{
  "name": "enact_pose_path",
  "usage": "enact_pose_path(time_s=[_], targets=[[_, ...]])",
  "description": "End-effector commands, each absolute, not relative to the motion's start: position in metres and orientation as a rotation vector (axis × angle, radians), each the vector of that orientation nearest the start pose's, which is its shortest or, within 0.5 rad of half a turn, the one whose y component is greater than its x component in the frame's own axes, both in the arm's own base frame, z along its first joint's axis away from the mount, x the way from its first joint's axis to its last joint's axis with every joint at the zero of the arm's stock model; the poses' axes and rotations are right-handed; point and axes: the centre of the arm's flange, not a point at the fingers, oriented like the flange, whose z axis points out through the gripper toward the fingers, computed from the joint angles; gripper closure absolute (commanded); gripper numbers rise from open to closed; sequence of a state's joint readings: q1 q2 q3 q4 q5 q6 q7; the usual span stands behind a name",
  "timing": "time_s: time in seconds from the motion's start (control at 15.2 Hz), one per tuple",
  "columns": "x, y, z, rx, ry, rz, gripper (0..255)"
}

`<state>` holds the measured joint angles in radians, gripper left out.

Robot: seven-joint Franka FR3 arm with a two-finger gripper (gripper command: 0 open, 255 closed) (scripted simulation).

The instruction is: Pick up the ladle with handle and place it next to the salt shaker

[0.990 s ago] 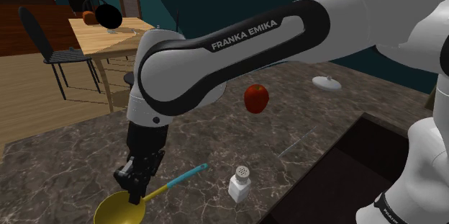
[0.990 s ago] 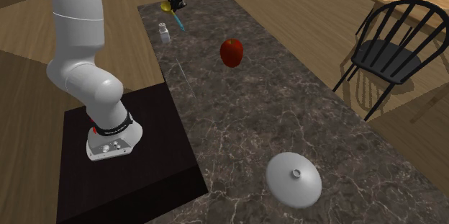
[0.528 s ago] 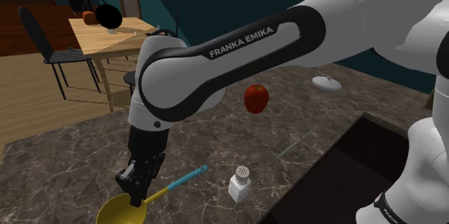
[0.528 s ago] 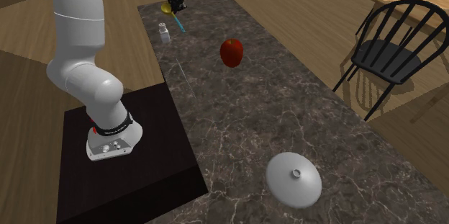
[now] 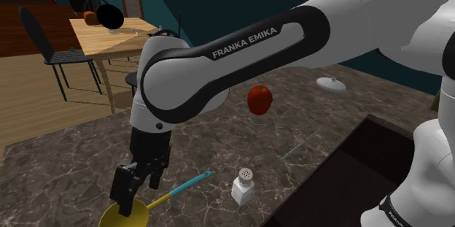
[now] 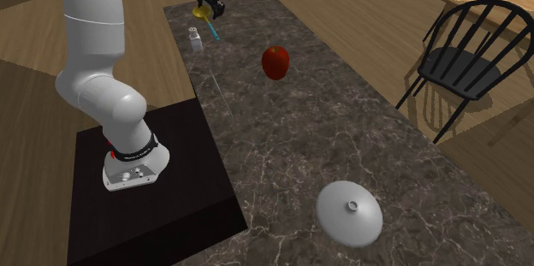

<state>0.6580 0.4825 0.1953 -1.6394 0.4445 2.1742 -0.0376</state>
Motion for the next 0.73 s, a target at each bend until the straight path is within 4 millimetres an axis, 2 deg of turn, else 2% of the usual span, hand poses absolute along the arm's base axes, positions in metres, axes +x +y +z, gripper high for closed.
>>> enact_pose_path(time_s=[0.0, 0.2, 0.66], targets=[[0.454, 0.512, 0.363, -2.563, -0.821, 0.184, 0], [0.464, 0.498, 0.396, -2.563, -0.821, 0.184, 0], [0.464, 0.498, 0.396, -2.563, -0.821, 0.184, 0]])
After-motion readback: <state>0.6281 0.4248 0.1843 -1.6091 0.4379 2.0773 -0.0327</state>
